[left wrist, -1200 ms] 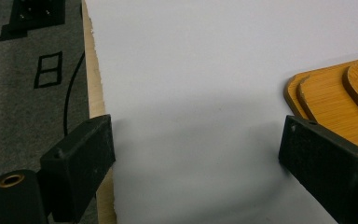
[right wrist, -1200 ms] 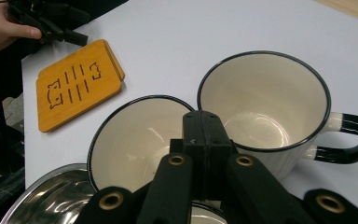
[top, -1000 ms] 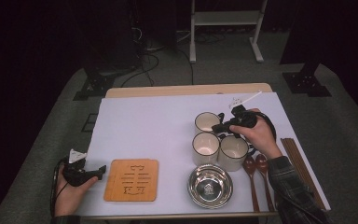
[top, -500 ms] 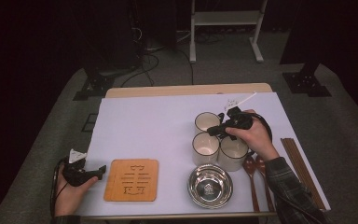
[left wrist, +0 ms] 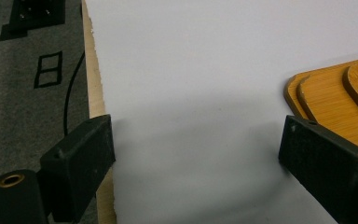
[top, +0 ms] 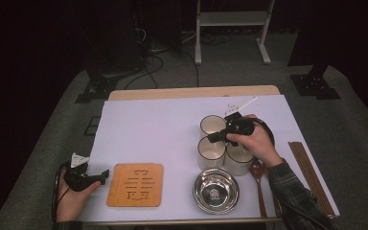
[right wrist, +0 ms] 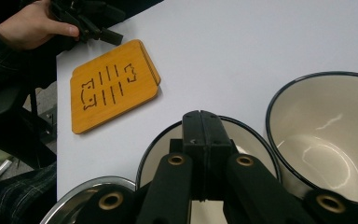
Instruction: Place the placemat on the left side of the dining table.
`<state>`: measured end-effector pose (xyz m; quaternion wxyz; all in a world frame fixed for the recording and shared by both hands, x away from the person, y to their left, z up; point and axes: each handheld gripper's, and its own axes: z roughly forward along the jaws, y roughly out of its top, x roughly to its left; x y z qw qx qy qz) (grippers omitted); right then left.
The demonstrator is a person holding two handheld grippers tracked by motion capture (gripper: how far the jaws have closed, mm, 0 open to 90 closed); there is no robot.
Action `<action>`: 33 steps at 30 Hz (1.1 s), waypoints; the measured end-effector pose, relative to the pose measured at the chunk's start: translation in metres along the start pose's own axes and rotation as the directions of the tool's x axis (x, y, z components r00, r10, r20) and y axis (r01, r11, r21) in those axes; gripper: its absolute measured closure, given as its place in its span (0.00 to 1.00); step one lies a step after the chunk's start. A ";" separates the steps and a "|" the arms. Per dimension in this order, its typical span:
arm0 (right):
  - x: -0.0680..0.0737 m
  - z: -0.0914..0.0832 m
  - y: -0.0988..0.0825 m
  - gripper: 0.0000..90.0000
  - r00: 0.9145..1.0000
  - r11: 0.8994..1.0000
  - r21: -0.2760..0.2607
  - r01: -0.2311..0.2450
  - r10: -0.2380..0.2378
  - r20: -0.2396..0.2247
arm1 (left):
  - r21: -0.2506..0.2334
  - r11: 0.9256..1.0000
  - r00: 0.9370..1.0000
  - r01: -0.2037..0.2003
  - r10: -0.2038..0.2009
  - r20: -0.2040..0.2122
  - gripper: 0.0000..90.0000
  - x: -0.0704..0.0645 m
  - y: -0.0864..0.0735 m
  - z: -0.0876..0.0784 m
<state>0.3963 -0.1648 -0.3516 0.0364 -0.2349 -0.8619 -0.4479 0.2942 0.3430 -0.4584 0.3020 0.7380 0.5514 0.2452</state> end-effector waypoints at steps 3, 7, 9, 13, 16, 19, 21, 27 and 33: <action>0.002 0.004 0.001 0.99 1.000 1.000 0.000 0.002 -0.002 -0.011 | 0.000 1.000 1.000 0.001 -0.001 0.000 0.11 0.000 0.000 0.000; 0.004 0.009 0.001 0.99 1.000 1.000 0.004 0.008 -0.008 -0.019 | 0.000 1.000 1.000 0.003 -0.003 0.001 0.11 0.000 0.000 0.000; 0.005 0.010 0.001 0.99 1.000 1.000 0.005 0.010 -0.010 -0.022 | 0.000 1.000 1.000 0.003 -0.003 0.002 0.11 0.000 0.000 0.000; 0.009 0.014 0.002 0.99 0.999 1.000 0.009 0.021 -0.021 -0.031 | 0.000 1.000 1.000 0.003 -0.003 0.001 0.11 0.000 0.000 0.000; 0.012 0.017 0.003 0.99 0.999 1.000 0.013 0.020 -0.019 -0.033 | -0.002 1.000 1.000 0.005 -0.005 0.002 0.11 0.000 0.000 0.000; 0.013 0.019 0.003 0.99 0.999 1.000 0.010 0.020 -0.020 -0.036 | 0.001 1.000 1.000 0.002 -0.002 0.002 0.10 0.000 0.000 0.000; 0.014 0.021 0.004 0.99 0.999 1.000 0.014 0.022 -0.021 -0.040 | 0.001 1.000 1.000 0.004 -0.004 0.002 0.10 0.000 0.000 0.000; 0.018 0.029 0.004 0.99 0.998 0.999 0.023 0.032 -0.031 -0.049 | 0.000 1.000 1.000 0.005 -0.005 0.002 0.11 0.000 0.000 0.000; 0.020 0.033 0.004 0.99 0.998 0.999 0.021 0.035 -0.034 -0.053 | 0.001 1.000 1.000 0.005 -0.005 0.002 0.11 0.000 0.000 0.000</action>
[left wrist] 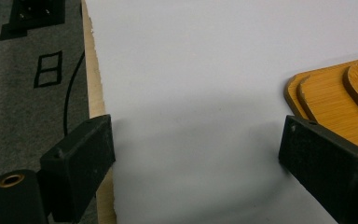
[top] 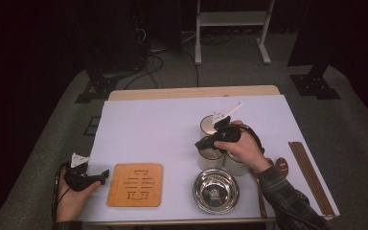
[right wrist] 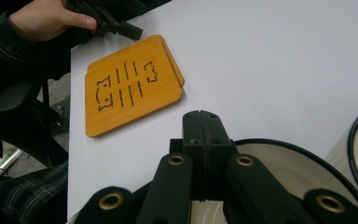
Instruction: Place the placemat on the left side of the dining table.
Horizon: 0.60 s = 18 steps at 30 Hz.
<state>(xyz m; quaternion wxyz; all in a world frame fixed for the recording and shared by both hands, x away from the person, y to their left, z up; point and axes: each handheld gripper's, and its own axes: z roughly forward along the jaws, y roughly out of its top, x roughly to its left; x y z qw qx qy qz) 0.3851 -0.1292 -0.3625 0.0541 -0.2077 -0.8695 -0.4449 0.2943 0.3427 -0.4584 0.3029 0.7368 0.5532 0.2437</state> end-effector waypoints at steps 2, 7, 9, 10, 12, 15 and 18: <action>0.001 0.002 0.000 0.99 1.000 1.000 -0.001 0.004 -0.004 -0.001 | 0.000 1.000 1.000 0.000 0.000 0.000 0.10 0.000 0.000 0.000; 0.005 0.008 0.002 0.99 1.000 1.000 0.003 0.008 -0.008 -0.008 | 0.000 1.000 1.000 -0.001 0.001 -0.001 0.11 0.000 0.000 0.000; 0.005 0.009 0.002 0.99 1.000 1.000 0.002 0.010 -0.010 -0.008 | 0.000 1.000 1.000 -0.001 0.001 -0.001 0.11 0.000 0.000 0.000; 0.006 0.010 0.002 0.99 1.000 1.000 0.003 0.011 -0.011 -0.007 | 0.000 1.000 1.000 -0.001 0.001 -0.001 0.11 0.000 0.000 0.000; 0.007 0.011 0.003 0.99 1.000 1.000 0.005 0.012 -0.012 -0.009 | 0.000 1.000 1.000 -0.001 0.001 0.000 0.11 0.000 0.000 0.000; 0.009 0.014 0.004 0.99 1.000 1.000 0.007 0.013 -0.012 -0.015 | 0.000 1.000 1.000 -0.001 0.001 -0.001 0.11 0.000 0.000 0.000; 0.010 0.016 0.004 0.99 1.000 1.000 0.007 0.019 -0.019 -0.019 | 0.000 1.000 1.000 -0.001 0.001 -0.001 0.11 0.000 0.000 0.000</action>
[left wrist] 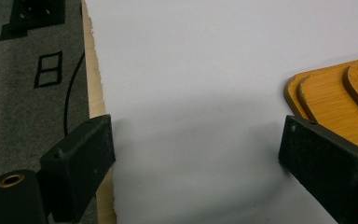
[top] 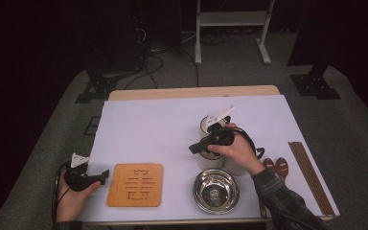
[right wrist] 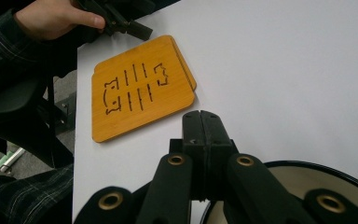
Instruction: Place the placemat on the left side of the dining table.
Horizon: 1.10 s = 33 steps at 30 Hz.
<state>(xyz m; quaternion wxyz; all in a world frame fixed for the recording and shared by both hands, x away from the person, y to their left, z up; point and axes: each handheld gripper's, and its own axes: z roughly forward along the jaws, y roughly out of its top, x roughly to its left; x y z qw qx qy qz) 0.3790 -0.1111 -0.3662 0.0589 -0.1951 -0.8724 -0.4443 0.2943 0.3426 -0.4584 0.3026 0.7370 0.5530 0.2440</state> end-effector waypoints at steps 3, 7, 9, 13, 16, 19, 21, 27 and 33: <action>0.002 0.005 0.001 0.99 1.000 1.000 0.007 0.003 -0.003 -0.005 | 0.000 1.000 1.000 0.000 0.000 0.000 0.11 0.000 0.000 0.000; 0.004 0.010 0.001 0.99 1.000 1.000 0.014 0.008 -0.008 -0.005 | 0.000 1.000 1.000 0.000 0.000 0.000 0.11 0.000 0.000 0.000; 0.005 0.012 0.002 0.99 1.000 1.000 0.015 0.011 -0.011 -0.008 | 0.000 1.000 1.000 -0.001 0.001 0.000 0.11 0.000 0.000 0.000; 0.008 0.018 0.004 0.99 1.000 1.000 0.025 0.017 -0.017 -0.013 | 0.000 1.000 1.000 -0.001 0.001 0.000 0.11 0.000 0.000 0.000; 0.009 0.021 0.004 0.99 1.000 0.999 0.026 0.021 -0.020 -0.016 | 0.000 1.000 1.000 -0.001 0.001 -0.001 0.11 0.000 0.000 0.000; 0.011 0.024 0.005 0.99 1.000 0.999 0.031 0.025 -0.024 -0.018 | 0.000 1.000 1.000 -0.002 0.002 -0.001 0.11 0.000 0.000 0.000; 0.012 0.026 0.005 0.99 0.999 0.999 0.031 0.026 -0.025 -0.021 | -0.001 1.000 1.000 -0.002 0.002 -0.001 0.11 0.000 0.000 0.000; 0.015 0.035 0.006 0.99 0.999 0.998 0.044 0.040 -0.039 -0.031 | 0.000 1.000 1.000 -0.002 0.002 -0.001 0.11 0.000 0.000 0.000; 0.018 0.040 0.008 0.99 0.998 0.998 0.046 0.049 -0.047 -0.038 | -0.001 1.000 1.000 -0.002 0.002 -0.001 0.11 0.000 0.000 0.000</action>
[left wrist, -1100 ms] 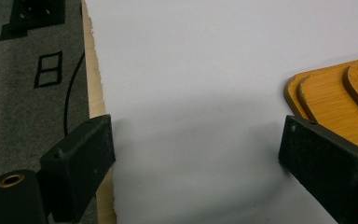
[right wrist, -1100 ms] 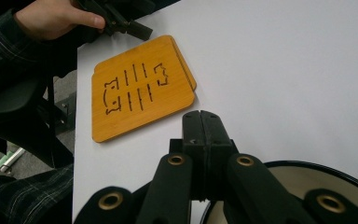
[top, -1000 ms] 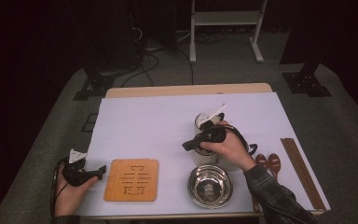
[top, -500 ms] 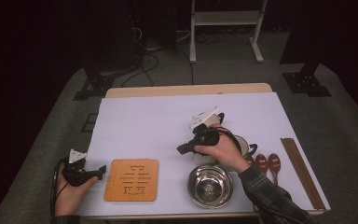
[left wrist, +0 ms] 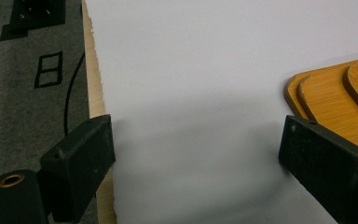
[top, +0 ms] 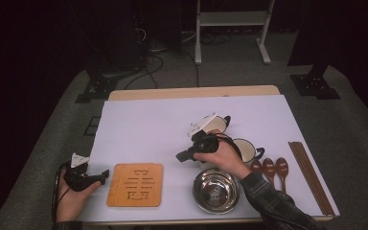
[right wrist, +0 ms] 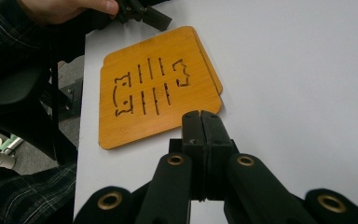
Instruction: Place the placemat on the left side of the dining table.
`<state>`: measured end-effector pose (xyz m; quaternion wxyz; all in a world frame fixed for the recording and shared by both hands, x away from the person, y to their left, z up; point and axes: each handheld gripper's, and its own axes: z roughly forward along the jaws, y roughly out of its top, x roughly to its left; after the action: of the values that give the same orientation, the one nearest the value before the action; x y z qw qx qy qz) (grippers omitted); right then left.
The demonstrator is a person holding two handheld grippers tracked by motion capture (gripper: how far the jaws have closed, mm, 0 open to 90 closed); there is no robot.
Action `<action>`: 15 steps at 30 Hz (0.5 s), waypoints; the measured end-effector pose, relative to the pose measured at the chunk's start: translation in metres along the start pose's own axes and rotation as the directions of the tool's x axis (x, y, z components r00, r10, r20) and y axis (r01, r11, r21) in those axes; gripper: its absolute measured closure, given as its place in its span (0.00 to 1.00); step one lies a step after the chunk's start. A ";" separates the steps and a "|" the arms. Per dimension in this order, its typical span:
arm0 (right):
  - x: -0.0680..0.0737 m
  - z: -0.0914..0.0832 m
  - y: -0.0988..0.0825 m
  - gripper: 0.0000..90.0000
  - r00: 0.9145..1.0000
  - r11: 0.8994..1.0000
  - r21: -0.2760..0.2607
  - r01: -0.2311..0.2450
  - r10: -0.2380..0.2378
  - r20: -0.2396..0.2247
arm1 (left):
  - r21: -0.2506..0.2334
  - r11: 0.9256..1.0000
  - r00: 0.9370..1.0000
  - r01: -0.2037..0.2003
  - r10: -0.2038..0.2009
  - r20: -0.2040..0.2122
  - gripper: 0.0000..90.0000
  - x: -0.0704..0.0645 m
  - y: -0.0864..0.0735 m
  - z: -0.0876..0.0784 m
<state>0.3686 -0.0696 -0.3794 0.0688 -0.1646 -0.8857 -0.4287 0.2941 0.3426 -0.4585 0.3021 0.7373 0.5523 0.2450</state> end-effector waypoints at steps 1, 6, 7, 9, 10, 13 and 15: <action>0.001 0.001 0.001 0.99 1.000 1.000 0.000 0.001 -0.001 -0.002 | 0.000 1.000 1.000 0.000 0.000 0.000 0.10 0.000 0.000 0.000; 0.002 0.009 0.002 0.99 1.000 1.000 0.008 0.009 -0.008 -0.007 | 0.000 1.000 1.000 0.000 0.000 0.000 0.11 0.000 0.000 0.000; 0.002 0.010 0.002 0.99 1.000 1.000 0.010 0.011 -0.011 -0.007 | 0.000 1.000 1.000 0.000 0.000 0.000 0.11 0.000 0.000 0.000; 0.003 0.014 0.003 0.99 1.000 1.000 0.015 0.015 -0.015 -0.013 | 0.000 1.000 1.000 0.000 0.000 0.000 0.11 0.000 0.000 0.000; 0.003 0.015 0.003 0.99 1.000 1.000 0.019 0.013 -0.013 -0.014 | -0.001 1.000 1.000 0.000 0.000 0.000 0.11 0.000 0.000 0.000; 0.004 0.018 0.003 0.99 1.000 1.000 0.024 0.020 -0.019 -0.017 | -0.001 1.000 1.000 0.000 0.000 0.000 0.11 0.000 0.000 0.000; 0.005 0.020 0.003 1.00 0.999 0.999 0.026 0.026 -0.025 -0.020 | 0.000 1.000 1.000 0.000 0.000 0.000 0.11 0.000 0.000 0.000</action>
<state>0.3659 -0.0510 -0.3881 0.0742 -0.1482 -0.8926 -0.4193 0.2941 0.3425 -0.4585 0.3022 0.7373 0.5522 0.2453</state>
